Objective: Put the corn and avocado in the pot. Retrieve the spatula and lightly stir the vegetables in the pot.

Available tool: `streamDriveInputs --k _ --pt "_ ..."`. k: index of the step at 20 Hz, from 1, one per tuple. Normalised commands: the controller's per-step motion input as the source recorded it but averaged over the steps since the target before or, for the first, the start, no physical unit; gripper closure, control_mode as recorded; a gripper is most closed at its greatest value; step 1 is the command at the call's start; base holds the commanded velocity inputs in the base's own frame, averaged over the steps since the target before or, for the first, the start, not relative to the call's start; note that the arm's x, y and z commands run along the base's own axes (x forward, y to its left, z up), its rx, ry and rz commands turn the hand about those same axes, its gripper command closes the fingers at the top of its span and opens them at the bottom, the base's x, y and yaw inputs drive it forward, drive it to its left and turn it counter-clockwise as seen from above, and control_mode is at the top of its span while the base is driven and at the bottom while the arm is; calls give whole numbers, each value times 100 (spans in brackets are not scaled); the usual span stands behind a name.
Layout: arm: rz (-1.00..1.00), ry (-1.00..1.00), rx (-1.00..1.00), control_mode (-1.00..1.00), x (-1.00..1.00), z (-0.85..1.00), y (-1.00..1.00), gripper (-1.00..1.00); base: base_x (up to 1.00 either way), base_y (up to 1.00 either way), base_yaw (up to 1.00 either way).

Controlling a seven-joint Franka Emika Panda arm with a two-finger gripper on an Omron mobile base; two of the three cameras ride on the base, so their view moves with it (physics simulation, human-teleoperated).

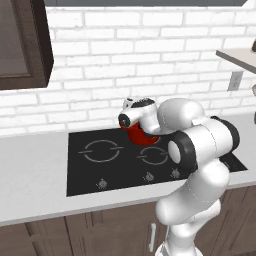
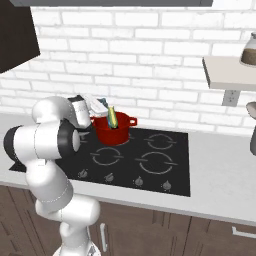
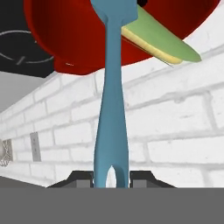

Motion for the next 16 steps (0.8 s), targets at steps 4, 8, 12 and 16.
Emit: streamDriveInputs --k 4,8,12,16 --pt "-5 -3 -5 -100 3 -1 0 100 0 0 0" --pt "-7 -9 -1 -100 24 -16 -1 100 0 0 0" --pt "-5 -4 0 -100 21 -9 0 100 0 0 0" --pt "-4 -4 -1 -100 7 0 0 100 0 0 0"
